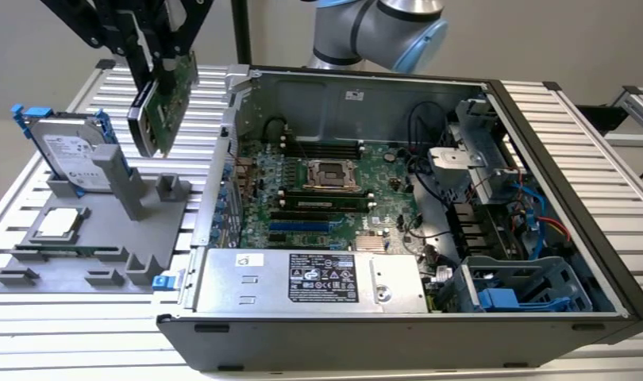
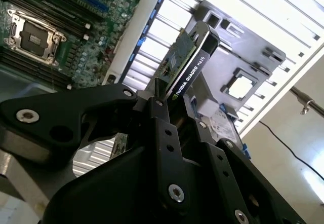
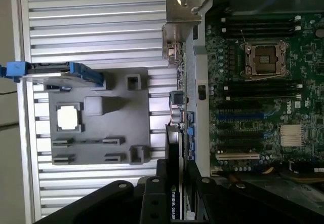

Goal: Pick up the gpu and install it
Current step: 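Pick up the gpu and move the gpu toward the slot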

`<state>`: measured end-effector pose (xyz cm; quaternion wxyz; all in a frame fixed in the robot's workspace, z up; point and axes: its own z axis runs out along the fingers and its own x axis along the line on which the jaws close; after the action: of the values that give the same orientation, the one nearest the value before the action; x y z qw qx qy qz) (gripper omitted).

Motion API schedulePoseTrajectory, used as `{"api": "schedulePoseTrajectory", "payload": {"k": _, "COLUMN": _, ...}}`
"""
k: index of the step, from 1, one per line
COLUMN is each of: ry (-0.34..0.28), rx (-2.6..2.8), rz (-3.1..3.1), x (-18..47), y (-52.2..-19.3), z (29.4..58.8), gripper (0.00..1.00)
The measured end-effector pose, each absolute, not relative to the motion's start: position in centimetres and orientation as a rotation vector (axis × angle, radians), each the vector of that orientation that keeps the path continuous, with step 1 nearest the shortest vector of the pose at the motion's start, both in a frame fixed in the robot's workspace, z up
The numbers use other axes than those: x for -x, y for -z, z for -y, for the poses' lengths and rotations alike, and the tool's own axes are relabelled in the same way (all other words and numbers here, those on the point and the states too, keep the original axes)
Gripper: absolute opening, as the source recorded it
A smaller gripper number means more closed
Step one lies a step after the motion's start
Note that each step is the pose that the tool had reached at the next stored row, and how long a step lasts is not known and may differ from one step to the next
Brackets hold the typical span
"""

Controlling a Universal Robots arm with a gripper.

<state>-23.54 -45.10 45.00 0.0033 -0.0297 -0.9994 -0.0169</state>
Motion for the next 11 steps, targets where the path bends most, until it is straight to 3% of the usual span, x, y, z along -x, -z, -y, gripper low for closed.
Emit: {"api": "schedulePoseTrajectory", "payload": {"k": 11, "ry": 0.053, "rx": 0.093, "rz": 3.133, "x": 22.3, "y": -45.0, "z": 45.0, "gripper": 0.0}}
